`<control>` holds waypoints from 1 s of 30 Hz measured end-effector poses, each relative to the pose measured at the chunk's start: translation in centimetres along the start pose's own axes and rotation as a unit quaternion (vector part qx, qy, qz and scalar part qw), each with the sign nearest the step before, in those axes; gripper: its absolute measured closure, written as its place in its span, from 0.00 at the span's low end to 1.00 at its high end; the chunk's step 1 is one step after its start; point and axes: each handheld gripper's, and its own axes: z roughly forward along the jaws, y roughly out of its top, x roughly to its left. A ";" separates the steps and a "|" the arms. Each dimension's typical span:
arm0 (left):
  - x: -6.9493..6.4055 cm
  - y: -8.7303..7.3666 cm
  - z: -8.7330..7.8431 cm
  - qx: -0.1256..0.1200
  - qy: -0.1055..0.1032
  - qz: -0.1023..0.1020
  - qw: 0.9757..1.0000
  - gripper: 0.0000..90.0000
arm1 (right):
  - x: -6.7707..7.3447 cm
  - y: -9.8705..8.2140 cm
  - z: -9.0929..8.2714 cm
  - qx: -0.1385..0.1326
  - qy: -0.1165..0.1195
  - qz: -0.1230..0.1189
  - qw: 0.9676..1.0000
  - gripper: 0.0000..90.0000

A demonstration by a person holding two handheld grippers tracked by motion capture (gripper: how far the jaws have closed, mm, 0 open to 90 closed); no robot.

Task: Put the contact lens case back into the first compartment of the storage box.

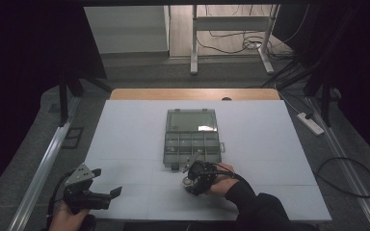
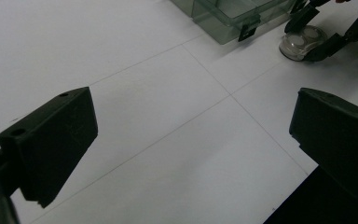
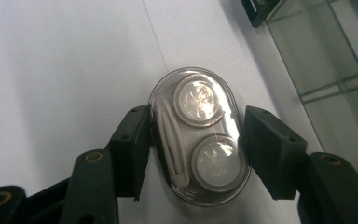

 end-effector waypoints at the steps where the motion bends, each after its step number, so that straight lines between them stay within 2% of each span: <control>1: 0.0 0.0 0.0 0.000 0.000 0.000 1.000 0.01 | 0.0 0.0 0.0 0.000 0.000 0.000 1.000 0.48; 4: 0.0 0.0 0.0 0.000 0.000 0.000 1.000 0.01 | 0.0 0.0 0.0 0.002 0.001 -0.003 1.000 0.51; 5: 0.0 0.0 0.0 0.000 0.000 0.000 1.000 0.01 | 0.0 0.0 -0.1 0.003 0.003 -0.004 1.000 0.54; 10: 0.0 0.0 0.0 0.000 0.000 0.000 1.000 0.01 | 0.1 0.1 -0.2 0.008 -0.001 -0.001 1.000 0.54; 17: 0.0 0.0 0.0 0.000 0.000 0.000 1.000 0.01 | 0.3 0.4 -0.7 -0.011 0.007 0.006 1.000 0.54; 26: 0.0 0.0 0.0 0.001 0.000 0.000 1.000 0.01 | 0.2 0.9 -2.3 -0.053 0.015 0.039 0.998 0.54; 30: 0.0 0.0 0.0 0.001 0.000 0.000 1.000 0.01 | 0.1 1.0 -2.8 -0.063 0.016 0.049 0.997 0.54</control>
